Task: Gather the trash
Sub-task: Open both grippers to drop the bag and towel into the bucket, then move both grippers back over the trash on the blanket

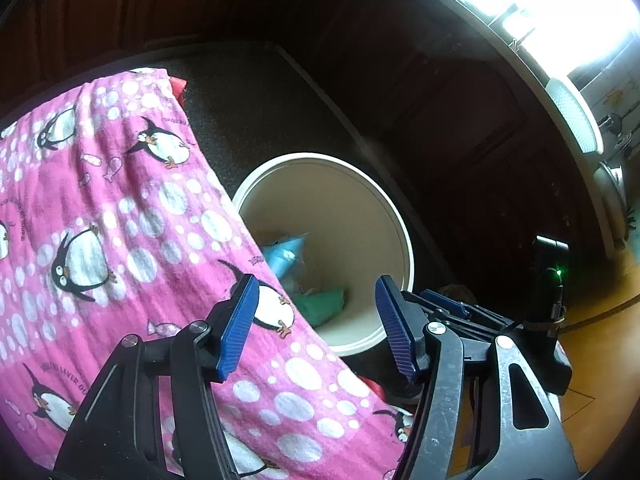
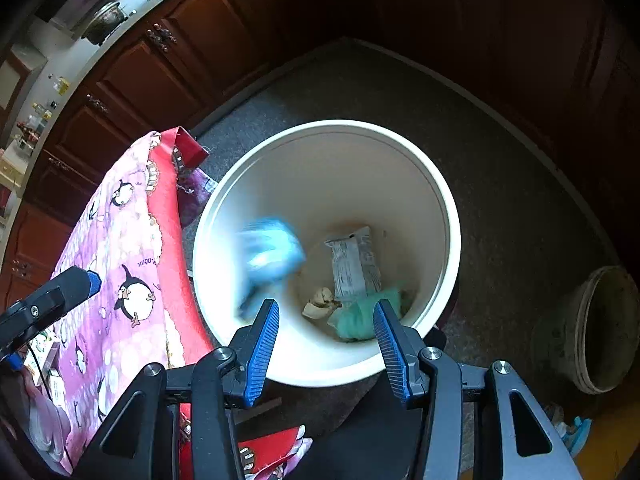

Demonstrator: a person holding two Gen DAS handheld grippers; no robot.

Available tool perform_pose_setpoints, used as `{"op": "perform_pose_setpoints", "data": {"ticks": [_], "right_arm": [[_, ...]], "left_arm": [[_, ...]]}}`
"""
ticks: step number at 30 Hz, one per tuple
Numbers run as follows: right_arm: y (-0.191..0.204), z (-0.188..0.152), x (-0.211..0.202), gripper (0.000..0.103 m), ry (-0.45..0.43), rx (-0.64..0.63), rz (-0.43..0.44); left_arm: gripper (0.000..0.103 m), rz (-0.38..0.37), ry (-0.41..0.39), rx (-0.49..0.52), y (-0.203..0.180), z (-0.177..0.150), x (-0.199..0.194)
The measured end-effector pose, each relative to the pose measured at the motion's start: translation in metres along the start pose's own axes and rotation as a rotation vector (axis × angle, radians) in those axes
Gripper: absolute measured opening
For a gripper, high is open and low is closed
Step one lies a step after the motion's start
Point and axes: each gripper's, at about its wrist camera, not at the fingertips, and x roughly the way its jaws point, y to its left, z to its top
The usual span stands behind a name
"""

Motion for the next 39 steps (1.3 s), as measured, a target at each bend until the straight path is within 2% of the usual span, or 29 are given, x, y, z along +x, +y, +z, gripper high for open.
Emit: {"op": "perform_pose_setpoints", "data": {"ticks": [22, 32, 39], "right_arm": [[0.034, -0.010, -0.022, 0.048, -0.026, -0.081, 0.038], [0.088, -0.017, -0.042, 0.054, -0.057, -0.181, 0.091], [0.138, -0.029, -0.037, 0.054, -0.032, -0.257, 0.154]], "left_arm": [[0.059, 0.119, -0.080, 0.053, 0.035, -0.043, -0.059], [0.059, 0.186, -0.124, 0.032, 0.059, -0.069, -0.101], [0.059, 0.235, -0.144, -0.032, 0.084, -0.091, -0.135]]}}
